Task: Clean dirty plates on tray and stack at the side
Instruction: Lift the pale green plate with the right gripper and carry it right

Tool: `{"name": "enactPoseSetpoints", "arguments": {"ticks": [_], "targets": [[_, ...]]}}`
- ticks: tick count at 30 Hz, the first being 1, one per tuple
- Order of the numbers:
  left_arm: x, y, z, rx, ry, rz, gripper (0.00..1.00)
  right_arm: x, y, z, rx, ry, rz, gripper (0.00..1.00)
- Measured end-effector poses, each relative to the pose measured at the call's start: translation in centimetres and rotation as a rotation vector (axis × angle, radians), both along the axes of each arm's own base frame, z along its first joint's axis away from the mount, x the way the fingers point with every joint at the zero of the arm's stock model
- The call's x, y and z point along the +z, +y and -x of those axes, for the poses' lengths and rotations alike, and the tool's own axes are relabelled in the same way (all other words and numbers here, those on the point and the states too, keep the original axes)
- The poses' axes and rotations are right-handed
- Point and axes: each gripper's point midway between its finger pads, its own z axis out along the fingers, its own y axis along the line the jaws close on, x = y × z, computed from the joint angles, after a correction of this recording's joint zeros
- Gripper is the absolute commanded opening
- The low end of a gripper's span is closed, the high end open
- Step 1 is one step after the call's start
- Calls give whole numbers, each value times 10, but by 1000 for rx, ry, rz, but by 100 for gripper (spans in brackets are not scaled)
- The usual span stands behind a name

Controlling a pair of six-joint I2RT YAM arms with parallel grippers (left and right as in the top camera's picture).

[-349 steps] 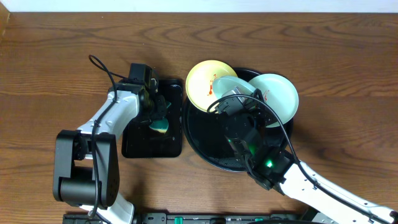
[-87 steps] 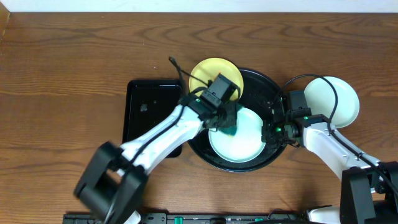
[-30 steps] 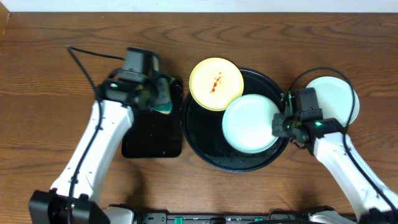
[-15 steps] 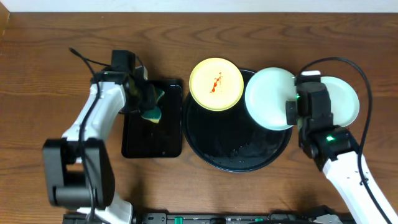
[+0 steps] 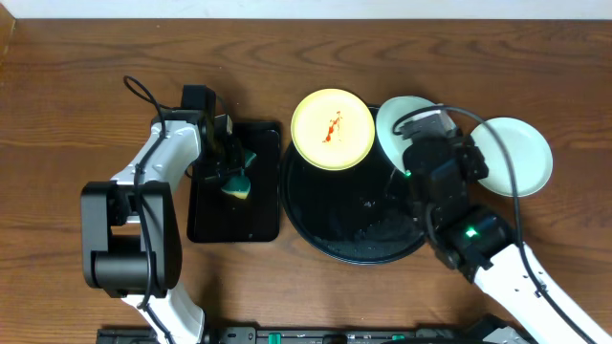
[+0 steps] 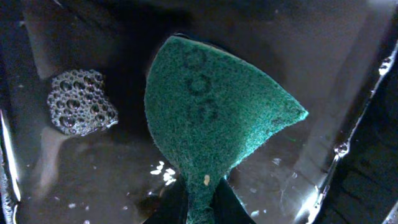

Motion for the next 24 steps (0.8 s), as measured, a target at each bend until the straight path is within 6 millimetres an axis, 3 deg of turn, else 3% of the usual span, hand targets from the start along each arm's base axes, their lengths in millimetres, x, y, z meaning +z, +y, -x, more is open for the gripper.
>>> {"name": "enactPoseSetpoints", "arguments": {"ticks": [4,16,20,24], "targets": [[-8,0,2,0,22,-1,7,10,9,1,29,-21,65,1],[-10,-1,4,2,56,15,7,13,6,2,23,-16,125,1],[-1,-2,5,2,60,19,7,15,7,2,23,-25,120,1],[27,-3,0,-1,-20,22,7,18,8,0,22,-42,111,1]]}}
